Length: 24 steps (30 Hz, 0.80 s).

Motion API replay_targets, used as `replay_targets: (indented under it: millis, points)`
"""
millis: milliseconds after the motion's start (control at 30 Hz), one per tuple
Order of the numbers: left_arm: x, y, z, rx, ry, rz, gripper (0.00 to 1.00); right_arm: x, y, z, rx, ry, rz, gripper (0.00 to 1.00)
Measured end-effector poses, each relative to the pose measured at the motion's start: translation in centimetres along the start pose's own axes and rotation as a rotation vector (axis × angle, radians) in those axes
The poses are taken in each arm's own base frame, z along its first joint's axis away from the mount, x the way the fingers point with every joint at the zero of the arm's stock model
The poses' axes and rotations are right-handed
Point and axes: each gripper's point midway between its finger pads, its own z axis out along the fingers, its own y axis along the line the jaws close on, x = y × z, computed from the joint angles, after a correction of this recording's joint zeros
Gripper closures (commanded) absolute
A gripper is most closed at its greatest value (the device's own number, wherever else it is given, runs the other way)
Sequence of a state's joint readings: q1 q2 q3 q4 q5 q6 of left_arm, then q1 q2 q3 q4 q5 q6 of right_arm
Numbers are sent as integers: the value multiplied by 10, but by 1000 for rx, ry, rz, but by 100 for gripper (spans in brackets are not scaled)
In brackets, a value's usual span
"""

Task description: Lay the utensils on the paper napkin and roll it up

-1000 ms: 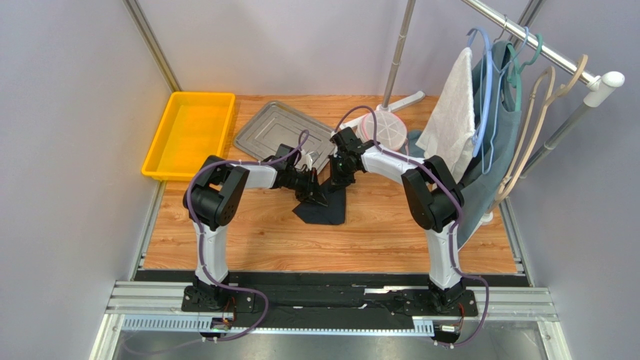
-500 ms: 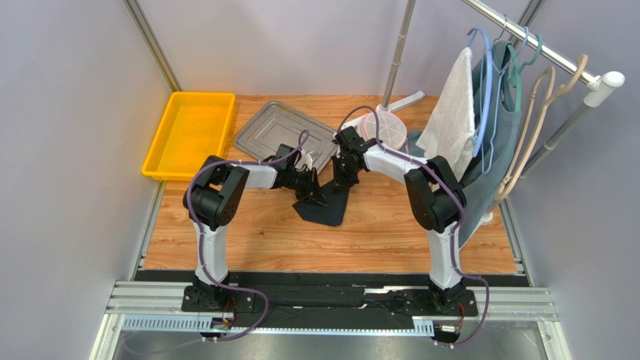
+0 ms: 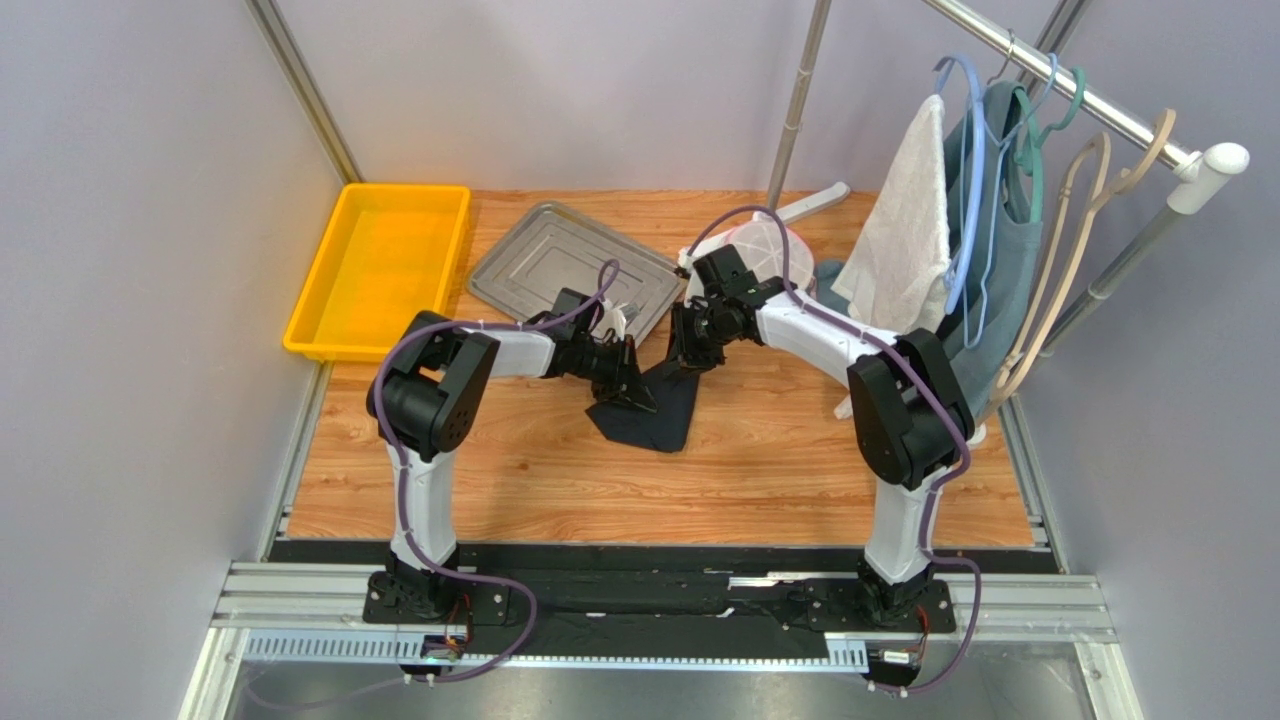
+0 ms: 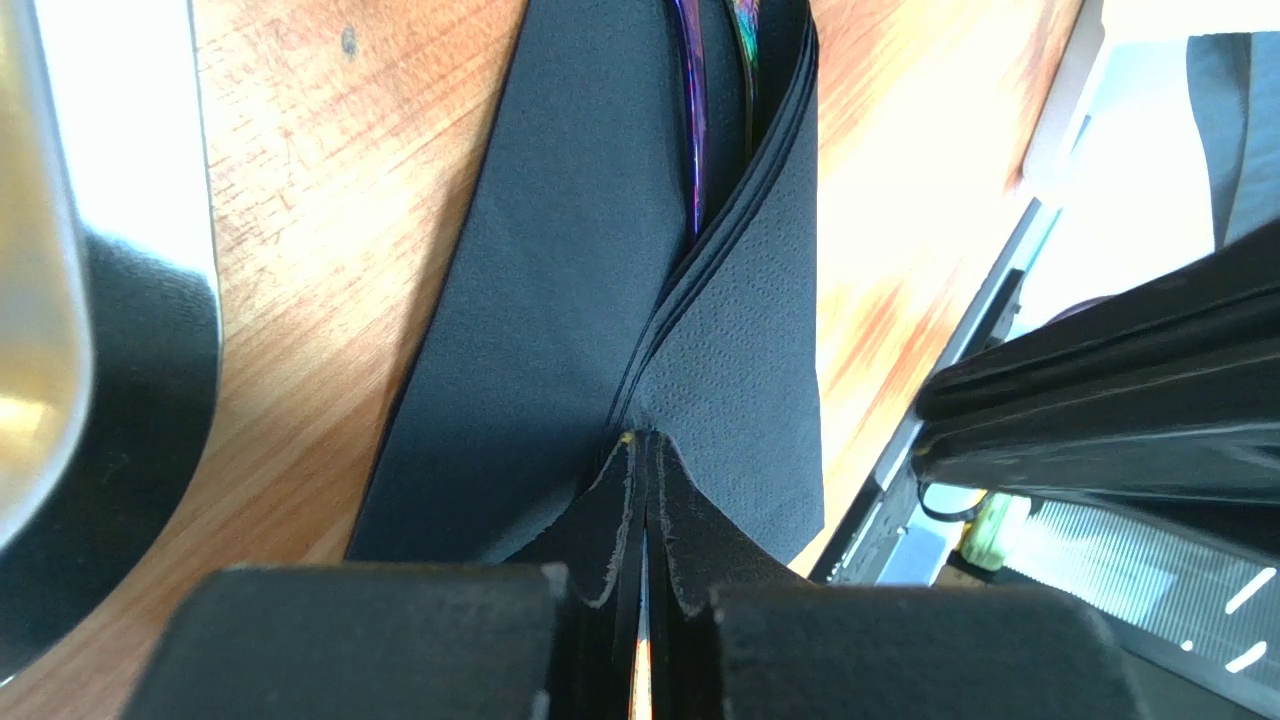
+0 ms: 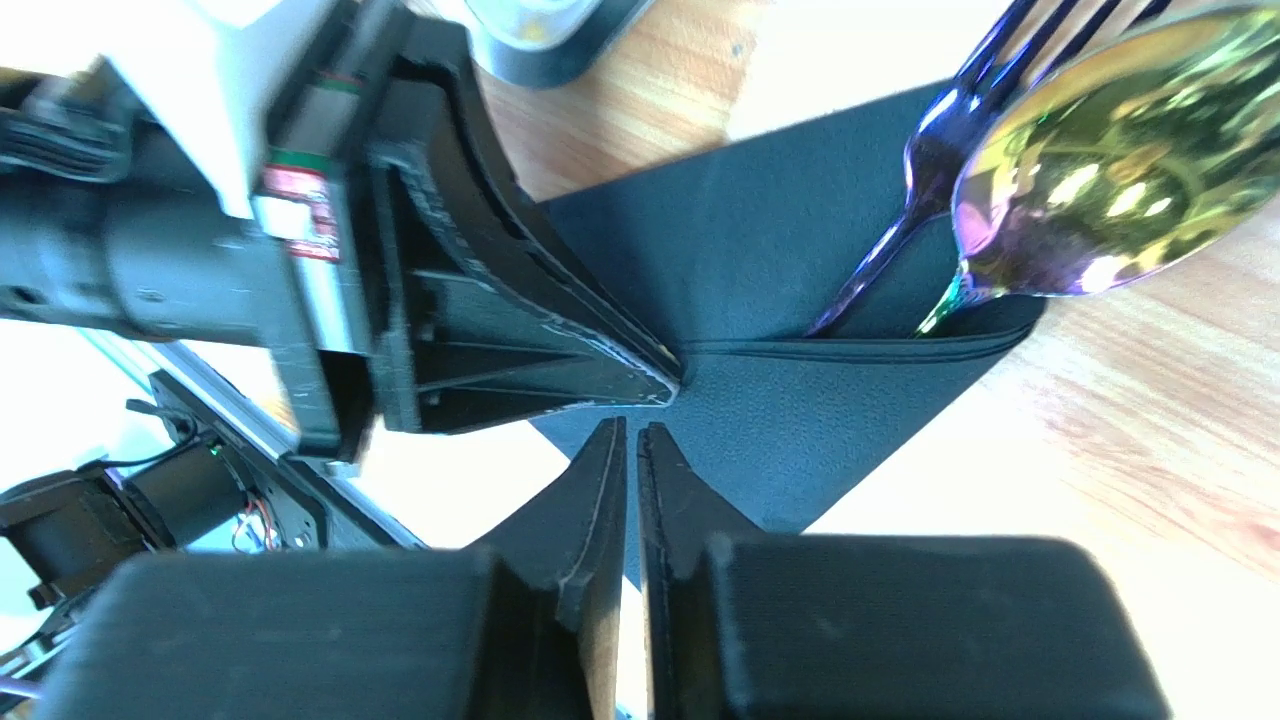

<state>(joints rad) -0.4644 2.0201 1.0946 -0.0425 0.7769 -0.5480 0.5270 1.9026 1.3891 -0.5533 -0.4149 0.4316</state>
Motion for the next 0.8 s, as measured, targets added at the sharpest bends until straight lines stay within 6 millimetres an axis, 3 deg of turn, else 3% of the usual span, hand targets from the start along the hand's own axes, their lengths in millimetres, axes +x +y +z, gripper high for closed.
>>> replay_targets:
  millis: [433,700,800]
  points:
    - [0,0,0,1,-3,-1,99,25,-25,33,25,79,45,96]
    - [2,-2,-3,12,-26,19,81,31,-30,45,22,98,46,98]
    - [10,-12,-13,24,-37,35,81,32,-30,45,13,95,40,99]
